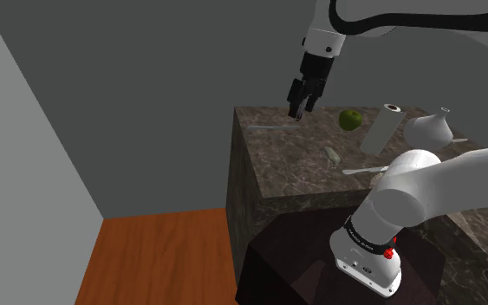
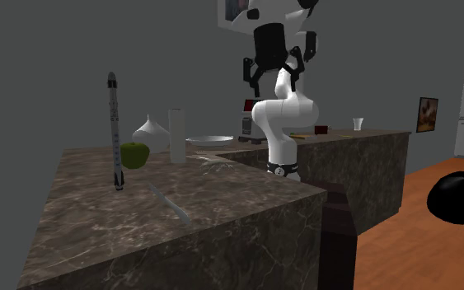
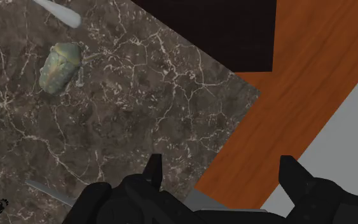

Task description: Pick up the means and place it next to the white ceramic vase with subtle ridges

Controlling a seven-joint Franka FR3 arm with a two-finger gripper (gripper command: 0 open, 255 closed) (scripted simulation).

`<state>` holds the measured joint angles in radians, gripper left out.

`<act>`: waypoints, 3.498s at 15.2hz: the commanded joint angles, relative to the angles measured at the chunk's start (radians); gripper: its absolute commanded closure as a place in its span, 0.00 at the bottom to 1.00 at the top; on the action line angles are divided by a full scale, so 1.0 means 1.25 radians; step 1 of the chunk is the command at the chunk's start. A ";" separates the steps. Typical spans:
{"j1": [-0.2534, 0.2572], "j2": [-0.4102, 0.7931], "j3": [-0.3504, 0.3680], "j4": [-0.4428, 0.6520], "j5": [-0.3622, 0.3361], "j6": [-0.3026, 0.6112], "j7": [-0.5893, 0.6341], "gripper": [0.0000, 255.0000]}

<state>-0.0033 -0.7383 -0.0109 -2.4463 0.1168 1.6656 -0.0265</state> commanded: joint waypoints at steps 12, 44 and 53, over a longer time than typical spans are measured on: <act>0.026 0.193 -0.180 -0.020 -0.124 0.229 -0.436 0.00; 0.073 0.724 -0.304 0.212 0.033 0.546 -1.084 1.00; 0.073 0.724 -0.304 0.212 0.033 0.546 -1.084 1.00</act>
<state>0.0881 0.1670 -0.3905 -2.1813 0.1577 2.3481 -1.3811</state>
